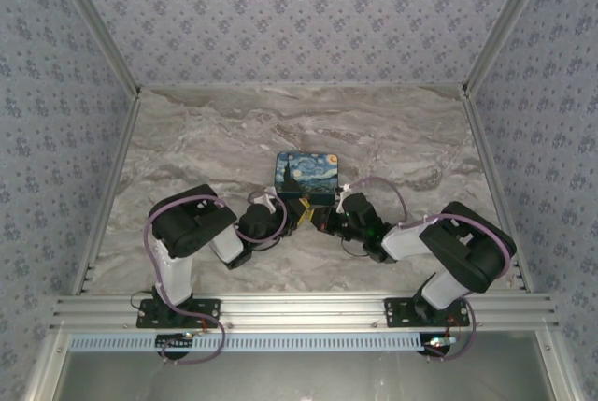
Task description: Unlock the padlock with the key
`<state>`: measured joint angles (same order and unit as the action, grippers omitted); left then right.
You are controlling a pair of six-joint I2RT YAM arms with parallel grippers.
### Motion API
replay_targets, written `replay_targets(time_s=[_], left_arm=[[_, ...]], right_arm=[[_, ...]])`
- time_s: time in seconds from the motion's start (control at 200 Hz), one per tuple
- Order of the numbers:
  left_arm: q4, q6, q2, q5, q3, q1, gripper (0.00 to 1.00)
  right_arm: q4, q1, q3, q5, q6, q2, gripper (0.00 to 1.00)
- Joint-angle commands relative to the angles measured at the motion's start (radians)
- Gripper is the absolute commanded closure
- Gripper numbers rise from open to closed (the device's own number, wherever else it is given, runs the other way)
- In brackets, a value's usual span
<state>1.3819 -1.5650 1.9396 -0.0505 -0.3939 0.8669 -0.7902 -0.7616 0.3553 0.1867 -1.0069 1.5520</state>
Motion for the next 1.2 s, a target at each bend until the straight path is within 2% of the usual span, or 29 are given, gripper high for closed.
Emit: replay_targets(time_s=[0.0,0.185,0.26,0.59,0.934,1.064,1.194], left_arm=[[0.023,-0.004,0.006,0.014,-0.005,0.012,0.84],[0.0,0.002,-0.012,0.018,-0.005,0.012,0.96],[-0.015,0.007,-0.028,0.018,-0.004,0.011,1.0],[-0.073,0.02,-0.077,0.021,-0.002,0.012,1.0],[-0.099,0.018,-0.114,0.029,-0.001,0.011,1.0],[-0.156,0.013,-0.143,0.025,-0.009,0.011,1.0],[-0.214,0.011,-0.178,0.019,-0.014,0.012,1.0]], right_arm=[[-0.013,-0.008,0.027,0.006,-0.013,-0.016,1.0],[0.026,-0.004,0.029,0.007,0.008,-0.032,0.94],[0.051,-0.005,0.03,0.004,0.023,-0.045,0.86],[0.22,0.013,0.033,-0.034,0.131,-0.155,0.68],[0.601,0.043,0.101,-0.136,0.367,-0.401,0.5],[0.653,0.072,0.095,-0.147,0.442,-0.51,0.36],[0.622,0.104,0.052,-0.147,0.474,-0.633,0.1]])
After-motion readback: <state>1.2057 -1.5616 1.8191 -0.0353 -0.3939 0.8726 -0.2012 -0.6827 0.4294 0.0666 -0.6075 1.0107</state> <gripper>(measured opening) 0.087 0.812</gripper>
